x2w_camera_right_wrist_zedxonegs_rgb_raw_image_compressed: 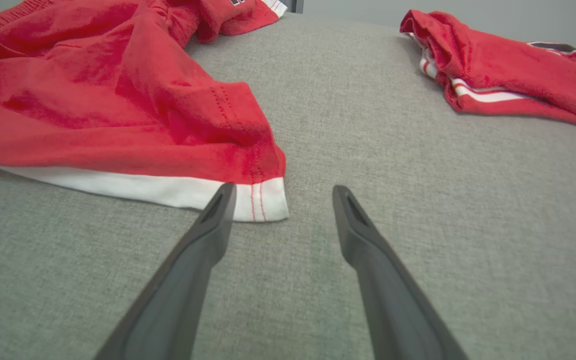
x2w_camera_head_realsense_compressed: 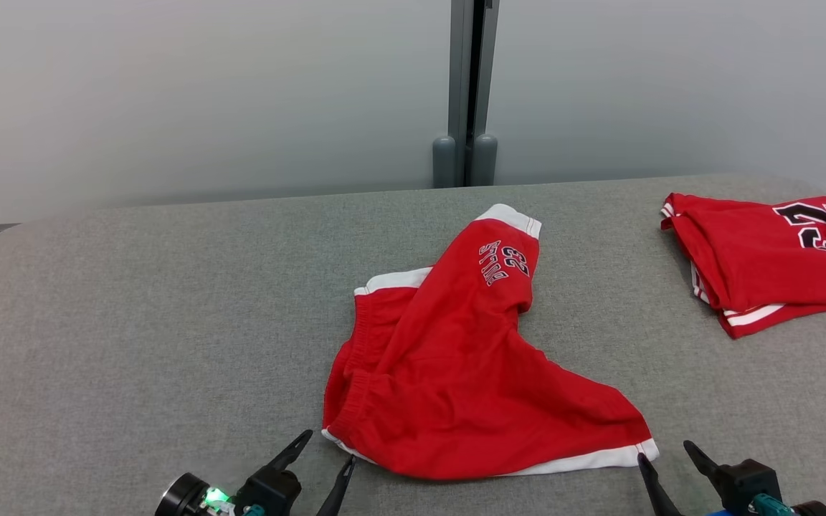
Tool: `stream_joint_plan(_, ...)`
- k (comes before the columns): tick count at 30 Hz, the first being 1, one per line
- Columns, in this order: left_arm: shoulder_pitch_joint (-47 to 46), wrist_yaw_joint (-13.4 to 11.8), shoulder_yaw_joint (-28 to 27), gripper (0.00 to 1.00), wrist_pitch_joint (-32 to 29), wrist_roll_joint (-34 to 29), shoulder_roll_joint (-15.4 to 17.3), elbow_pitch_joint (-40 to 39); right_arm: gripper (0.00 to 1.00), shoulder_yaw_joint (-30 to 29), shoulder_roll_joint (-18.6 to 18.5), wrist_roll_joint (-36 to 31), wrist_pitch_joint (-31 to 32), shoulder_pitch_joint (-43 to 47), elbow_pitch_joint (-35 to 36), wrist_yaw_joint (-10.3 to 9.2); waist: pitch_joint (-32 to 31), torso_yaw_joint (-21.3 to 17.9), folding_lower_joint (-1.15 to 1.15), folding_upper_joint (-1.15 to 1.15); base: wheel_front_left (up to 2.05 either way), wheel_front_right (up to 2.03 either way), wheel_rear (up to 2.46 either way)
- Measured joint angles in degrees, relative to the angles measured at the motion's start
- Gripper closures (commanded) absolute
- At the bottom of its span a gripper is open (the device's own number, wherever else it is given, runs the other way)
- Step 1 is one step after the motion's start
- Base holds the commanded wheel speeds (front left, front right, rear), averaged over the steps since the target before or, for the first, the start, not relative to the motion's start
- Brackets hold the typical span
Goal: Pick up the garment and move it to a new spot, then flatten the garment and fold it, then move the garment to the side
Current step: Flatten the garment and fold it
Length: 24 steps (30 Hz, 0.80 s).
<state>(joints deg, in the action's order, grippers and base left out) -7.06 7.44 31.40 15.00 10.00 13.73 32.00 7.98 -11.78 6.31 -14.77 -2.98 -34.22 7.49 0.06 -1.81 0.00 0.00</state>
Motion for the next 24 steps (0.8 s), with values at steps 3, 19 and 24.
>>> stream_joint_plan(3,-2.13,0.00,3.76,0.00,-0.01,1.41,0.75,1.70,0.00,2.00,-0.65,1.08,-0.03,-1.84,-2.86,0.00,0.50,-0.14,0.00,0.00,0.00,0.00,0.00)
stream_joint_plan(19,-12.00,0.01,16.81,0.00,-0.01,6.76,3.03,7.48,0.00,12.82,-2.66,5.57,-0.21,-8.30,-6.54,0.00,3.26,-0.65,0.00,0.00,0.00,0.00,0.00)
stream_joint_plan(24,-13.81,0.01,21.74,0.00,0.00,8.57,3.24,8.59,0.00,15.47,-3.30,7.51,-0.21,-8.72,-7.36,0.00,3.70,-0.85,0.00,0.00,0.00,0.00,0.00)
